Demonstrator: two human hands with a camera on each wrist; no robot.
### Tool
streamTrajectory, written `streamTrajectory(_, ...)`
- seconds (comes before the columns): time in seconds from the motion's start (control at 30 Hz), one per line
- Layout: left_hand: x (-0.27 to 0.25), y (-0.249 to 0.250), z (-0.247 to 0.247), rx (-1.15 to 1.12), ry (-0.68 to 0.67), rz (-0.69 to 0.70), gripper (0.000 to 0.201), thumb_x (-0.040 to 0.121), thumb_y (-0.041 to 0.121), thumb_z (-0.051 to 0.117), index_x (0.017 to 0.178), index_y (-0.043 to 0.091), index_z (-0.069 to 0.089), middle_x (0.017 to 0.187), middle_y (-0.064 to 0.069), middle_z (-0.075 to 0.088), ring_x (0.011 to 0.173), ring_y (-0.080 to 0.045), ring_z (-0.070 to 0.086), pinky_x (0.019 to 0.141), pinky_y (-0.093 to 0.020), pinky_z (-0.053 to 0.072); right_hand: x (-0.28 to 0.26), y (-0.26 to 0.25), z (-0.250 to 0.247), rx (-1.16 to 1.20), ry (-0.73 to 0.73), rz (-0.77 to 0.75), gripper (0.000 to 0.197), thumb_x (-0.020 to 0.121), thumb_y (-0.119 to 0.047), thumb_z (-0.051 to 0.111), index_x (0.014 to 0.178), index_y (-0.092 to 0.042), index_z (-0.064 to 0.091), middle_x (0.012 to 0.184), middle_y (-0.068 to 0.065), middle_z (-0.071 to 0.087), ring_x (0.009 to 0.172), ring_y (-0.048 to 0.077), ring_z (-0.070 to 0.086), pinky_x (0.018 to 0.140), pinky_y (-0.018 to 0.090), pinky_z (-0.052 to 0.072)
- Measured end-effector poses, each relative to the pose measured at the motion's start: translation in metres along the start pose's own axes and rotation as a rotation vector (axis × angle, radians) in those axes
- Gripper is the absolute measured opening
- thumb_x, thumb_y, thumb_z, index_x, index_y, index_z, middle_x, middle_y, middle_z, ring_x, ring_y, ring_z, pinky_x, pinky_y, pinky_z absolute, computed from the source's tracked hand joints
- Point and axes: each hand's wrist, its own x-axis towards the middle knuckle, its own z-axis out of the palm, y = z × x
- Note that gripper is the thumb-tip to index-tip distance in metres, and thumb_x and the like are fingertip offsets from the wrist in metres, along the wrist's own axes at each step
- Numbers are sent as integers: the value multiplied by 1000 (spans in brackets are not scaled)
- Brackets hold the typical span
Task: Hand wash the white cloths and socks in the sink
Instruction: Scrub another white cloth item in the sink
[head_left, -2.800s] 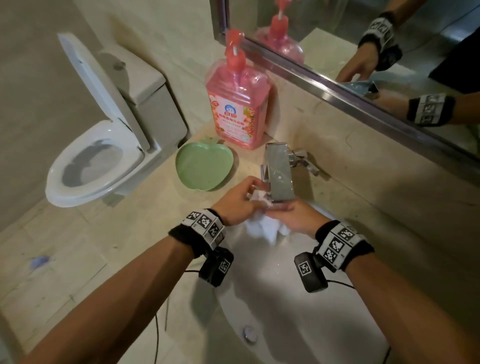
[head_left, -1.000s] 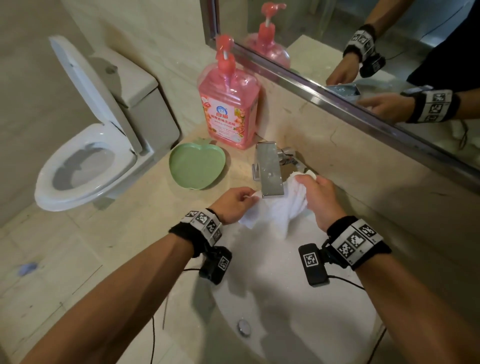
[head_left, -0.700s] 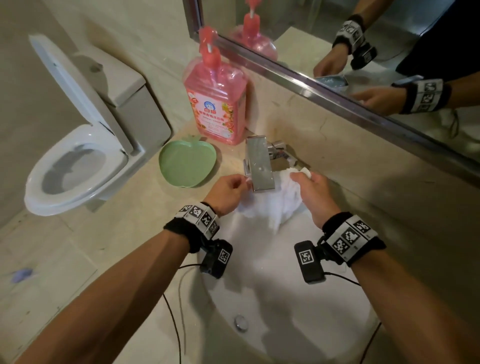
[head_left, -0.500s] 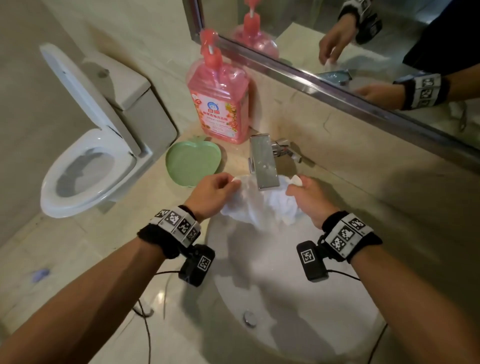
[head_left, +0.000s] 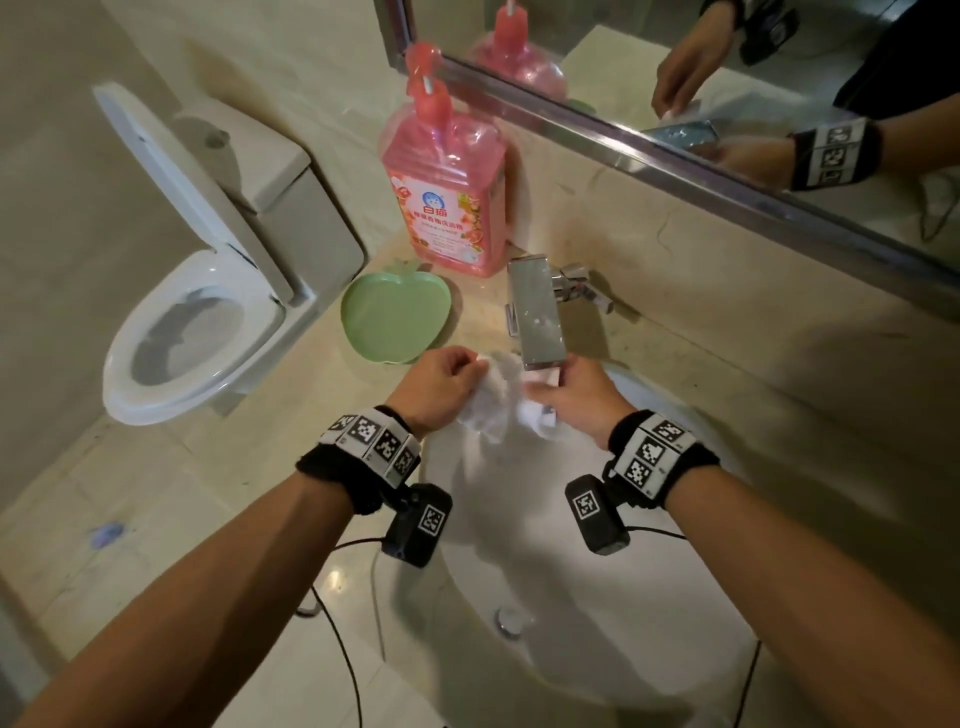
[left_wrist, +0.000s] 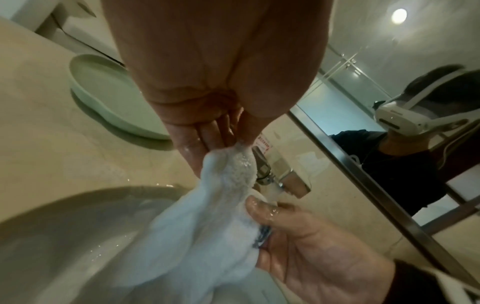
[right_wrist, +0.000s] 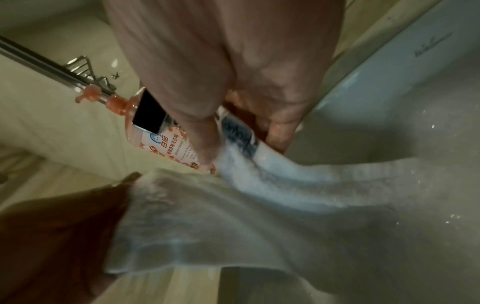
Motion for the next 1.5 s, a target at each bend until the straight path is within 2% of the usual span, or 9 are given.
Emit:
streamTrajectory(0.2,25,9,37,-39,-1,-58,11,96,11,56,92,3,63,75,-10,61,63,-22,57,70,-42,55,3,3,-17,-35,143,-54,21,100,-16,56,97,-36,64,102,6,72,81,19,63,63,31,58)
streamTrajectory(0.3,38,20,50,-134,-7,-102,15,93,0,57,106,-6,63,96,-22,70,81,-35,67,80,-54,58,5,9,-27,-31,190,-81,24,103,-19,53,122,-19,67,110,10,70,89,21,61,85,46,55)
streamTrajectory(0.43,45,24,58,-265,5,-157,26,90,-8,60,116,-9,61,108,-27,68,79,-32,66,76,-52,60,6,18,-38,-47,180,-100,35,103,-24,51,134,-14,62,91,4,66,76,18,54,75,34,49)
streamTrajectory(0.57,38,17,58,-350,34,-224,12,94,2,59,104,-4,58,91,-21,64,70,-26,62,61,-36,58,7,21,-37,-61,183,-95,36,104,-30,49,134,-15,62,91,-14,64,86,7,58,81,28,50)
streamTrajectory(0.67,31,10,58,-367,15,-250,6,95,0,55,101,2,53,86,-16,64,65,-21,63,54,-31,58,1,18,-20,-53,103,-160,24,104,-34,49,122,-30,64,82,-24,68,75,-7,62,64,10,47)
streamTrajectory(0.8,27,6,57,-308,40,-215,17,97,0,51,82,0,59,69,-8,66,57,-15,64,50,-23,55,-7,22,4,-165,3,-210,28,104,-28,49,117,-13,69,108,2,72,98,16,67,84,30,54)
streamTrajectory(1.17,23,9,56,-377,28,-229,31,91,-4,50,66,6,65,67,-12,69,68,-27,67,73,-42,61,-16,28,7,-433,-45,-254,68,85,-31,77,146,-19,49,125,1,65,106,16,61,92,30,51)
streamTrajectory(1.33,26,1,46,332,-63,-122,27,95,38,52,98,13,62,95,-6,70,86,-24,68,74,-34,49,-11,31,-13,-161,47,-209,39,94,-2,51,119,-23,71,103,8,74,84,30,68,76,34,54)
streamTrajectory(1.5,17,-15,41,405,-249,206,56,83,22,47,139,12,46,138,-11,50,124,-26,47,103,-31,37,-16,20,-33,65,62,-135,36,82,-17,47,79,-39,76,75,2,72,68,21,62,58,30,49)
